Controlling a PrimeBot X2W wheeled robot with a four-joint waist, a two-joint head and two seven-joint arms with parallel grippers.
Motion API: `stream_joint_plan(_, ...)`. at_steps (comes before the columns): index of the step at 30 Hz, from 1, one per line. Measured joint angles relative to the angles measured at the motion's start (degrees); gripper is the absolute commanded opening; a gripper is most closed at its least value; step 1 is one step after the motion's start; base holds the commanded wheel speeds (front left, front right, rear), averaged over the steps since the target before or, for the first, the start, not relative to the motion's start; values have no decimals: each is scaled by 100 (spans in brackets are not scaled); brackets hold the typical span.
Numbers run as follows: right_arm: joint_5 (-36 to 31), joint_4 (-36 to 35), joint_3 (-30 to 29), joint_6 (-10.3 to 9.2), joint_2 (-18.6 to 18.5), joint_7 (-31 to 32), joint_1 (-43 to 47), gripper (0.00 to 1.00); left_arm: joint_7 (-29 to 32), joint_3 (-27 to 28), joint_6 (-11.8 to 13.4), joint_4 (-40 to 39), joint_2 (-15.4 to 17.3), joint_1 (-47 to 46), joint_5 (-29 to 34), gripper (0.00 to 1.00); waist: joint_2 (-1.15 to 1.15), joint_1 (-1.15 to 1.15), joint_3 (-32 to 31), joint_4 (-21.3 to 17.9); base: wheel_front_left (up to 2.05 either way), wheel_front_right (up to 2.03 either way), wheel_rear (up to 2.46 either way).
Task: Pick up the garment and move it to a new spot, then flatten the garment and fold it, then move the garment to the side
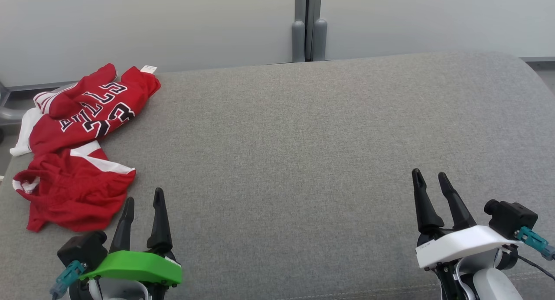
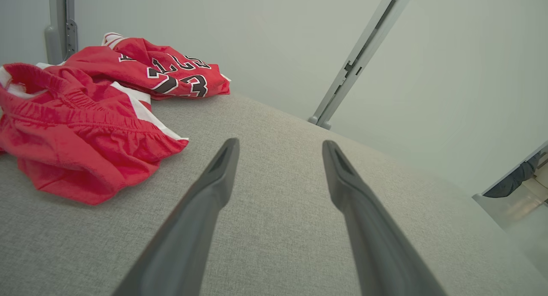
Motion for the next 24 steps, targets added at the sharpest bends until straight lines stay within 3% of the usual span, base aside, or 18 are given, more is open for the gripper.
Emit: stream_joint_plan(24, -1489, 122, -104, 1, 111, -201, -5, 100, -305, -163, -8, 178, 4, 153, 1213, 100, 0, 0, -113, 1, 0, 0, 0)
